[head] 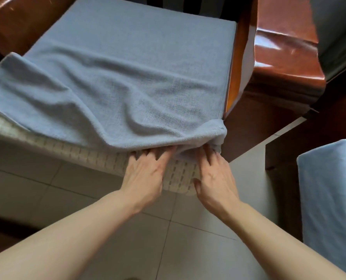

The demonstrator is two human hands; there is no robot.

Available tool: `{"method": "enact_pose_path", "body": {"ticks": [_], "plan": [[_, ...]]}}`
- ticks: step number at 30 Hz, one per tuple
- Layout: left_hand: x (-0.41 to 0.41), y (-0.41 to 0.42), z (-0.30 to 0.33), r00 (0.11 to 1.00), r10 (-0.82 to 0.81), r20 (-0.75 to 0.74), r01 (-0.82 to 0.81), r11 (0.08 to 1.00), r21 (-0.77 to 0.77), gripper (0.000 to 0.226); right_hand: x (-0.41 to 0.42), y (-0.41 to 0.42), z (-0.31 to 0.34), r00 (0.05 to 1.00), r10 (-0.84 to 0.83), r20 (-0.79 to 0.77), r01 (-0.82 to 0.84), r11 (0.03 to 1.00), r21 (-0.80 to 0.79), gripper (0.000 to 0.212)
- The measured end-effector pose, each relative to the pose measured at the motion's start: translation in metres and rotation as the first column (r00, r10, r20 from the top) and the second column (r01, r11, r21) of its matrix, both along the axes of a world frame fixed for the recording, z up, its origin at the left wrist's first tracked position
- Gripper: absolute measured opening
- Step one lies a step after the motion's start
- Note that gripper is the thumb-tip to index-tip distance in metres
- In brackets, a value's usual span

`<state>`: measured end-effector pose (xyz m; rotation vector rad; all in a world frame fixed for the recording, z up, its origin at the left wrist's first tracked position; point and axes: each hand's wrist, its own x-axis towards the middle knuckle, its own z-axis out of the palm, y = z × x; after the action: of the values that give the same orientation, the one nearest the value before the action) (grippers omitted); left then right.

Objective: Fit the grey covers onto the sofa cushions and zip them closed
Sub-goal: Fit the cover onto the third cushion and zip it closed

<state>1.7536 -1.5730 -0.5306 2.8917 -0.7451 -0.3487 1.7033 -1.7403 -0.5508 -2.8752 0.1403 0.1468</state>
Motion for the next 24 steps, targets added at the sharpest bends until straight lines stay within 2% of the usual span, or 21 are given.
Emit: {"method": "enact_pose_path", "body": {"ticks": [3, 8, 12, 15, 18, 21, 24], "plan": [[0.009, -0.007, -0.015, 0.998, 0.051, 0.037, -0.046, 0.993, -0.11, 0.095, 0.013, -0.01, -0.024, 0.992, 0.048, 0.118, -0.049, 0.999, -0.001, 0.071], [0.023, -0.02, -0.038, 0.991, 0.075, 0.112, -0.065, 0.994, -0.086, 0.08, 0.018, -0.016, -0.054, 0.955, 0.073, 0.288, -0.065, 0.997, -0.039, 0.052], [0.028, -0.027, -0.054, 0.985, 0.099, 0.141, -0.088, 0.993, -0.083, 0.077, 0.022, -0.016, -0.064, 0.897, 0.085, 0.434, -0.057, 0.995, -0.077, 0.047], [0.029, -0.025, -0.068, 0.967, 0.08, 0.24, -0.055, 0.992, -0.111, 0.075, 0.028, -0.011, -0.067, 0.844, 0.06, 0.533, -0.007, 0.995, -0.101, 0.035], [0.031, -0.026, -0.085, 0.909, 0.085, 0.407, -0.028, 0.989, -0.144, 0.068, 0.034, -0.003, -0.07, 0.806, 0.036, 0.591, 0.082, 0.982, -0.173, 0.013], [0.037, -0.029, -0.093, 0.834, 0.105, 0.542, 0.032, 0.971, -0.239, 0.054, 0.041, 0.001, -0.077, 0.742, 0.019, 0.67, 0.135, 0.975, -0.178, 0.008], [0.04, -0.029, -0.105, 0.798, 0.174, 0.578, 0.102, 0.905, -0.413, 0.038, 0.042, 0.001, -0.088, 0.672, 0.0, 0.74, 0.122, 0.986, -0.111, 0.013]]}}
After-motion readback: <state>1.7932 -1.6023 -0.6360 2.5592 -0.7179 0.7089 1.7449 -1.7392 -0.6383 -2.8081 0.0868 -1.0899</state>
